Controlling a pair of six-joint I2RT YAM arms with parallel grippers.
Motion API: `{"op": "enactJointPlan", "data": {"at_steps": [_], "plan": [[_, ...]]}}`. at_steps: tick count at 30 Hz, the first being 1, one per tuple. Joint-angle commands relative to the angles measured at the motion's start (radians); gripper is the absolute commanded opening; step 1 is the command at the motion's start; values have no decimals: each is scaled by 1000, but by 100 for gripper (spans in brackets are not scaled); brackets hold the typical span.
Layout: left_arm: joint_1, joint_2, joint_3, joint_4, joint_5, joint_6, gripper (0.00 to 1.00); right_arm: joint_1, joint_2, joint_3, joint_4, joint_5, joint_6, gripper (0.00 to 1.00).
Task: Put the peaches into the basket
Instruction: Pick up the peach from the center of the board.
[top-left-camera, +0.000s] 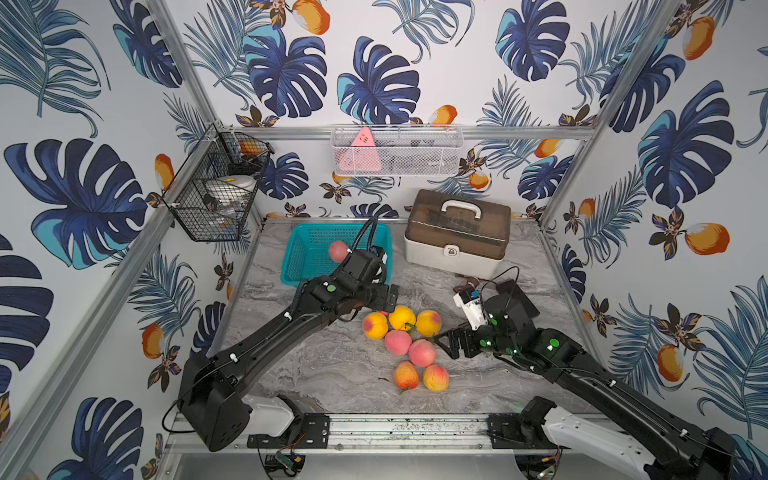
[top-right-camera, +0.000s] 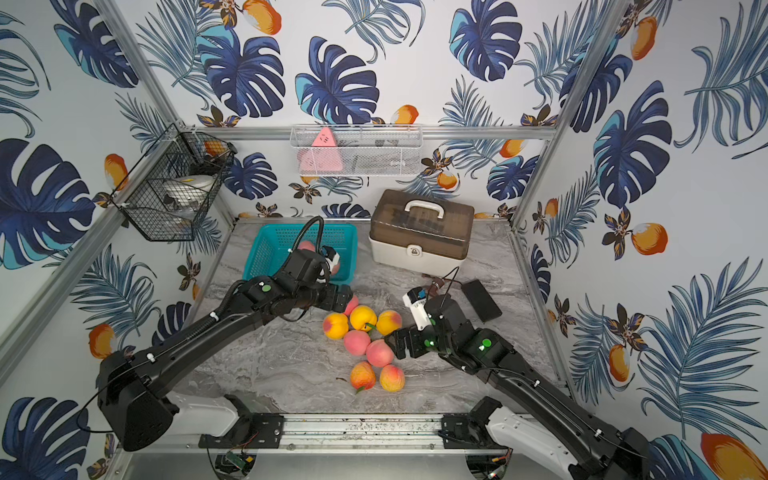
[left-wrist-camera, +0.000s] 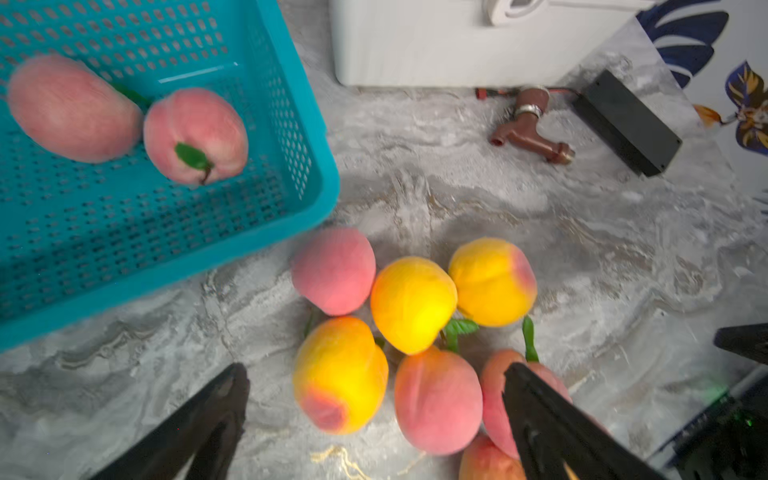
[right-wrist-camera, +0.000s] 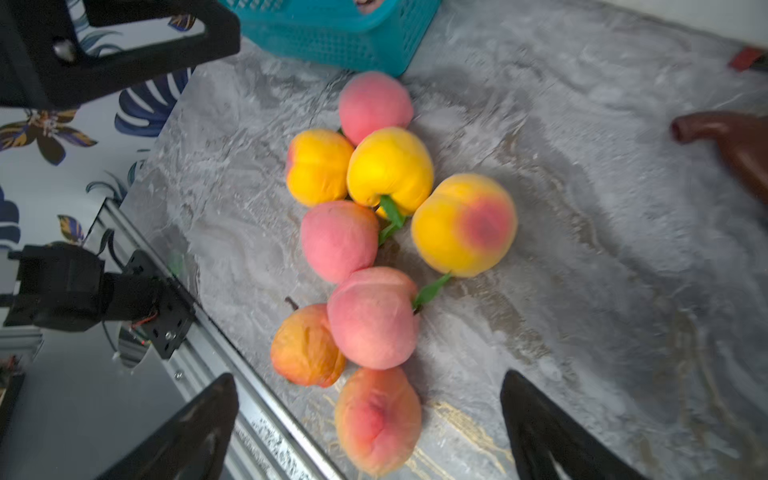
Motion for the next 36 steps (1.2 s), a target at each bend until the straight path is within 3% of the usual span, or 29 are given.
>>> {"op": "enactJointPlan", "data": {"at_steps": [1,10,16,22,36], "plan": [[-49,-47,-63,41,69,-70,99,131,-24,-41,-47,157,142,100],[-99,-150,-172,45,140,-94,99,484,7,-104,-53,407,350,100],[-108,-202,-213,30,165,-89,99,580,65,-131,-14,519,402,100],[-110,-222,-267,72,205,-123,99,598,103,-155,36,572,389,100],[-119,-208,-271,100,259,-138,99,586,161,-225,160,548,340,100]]}}
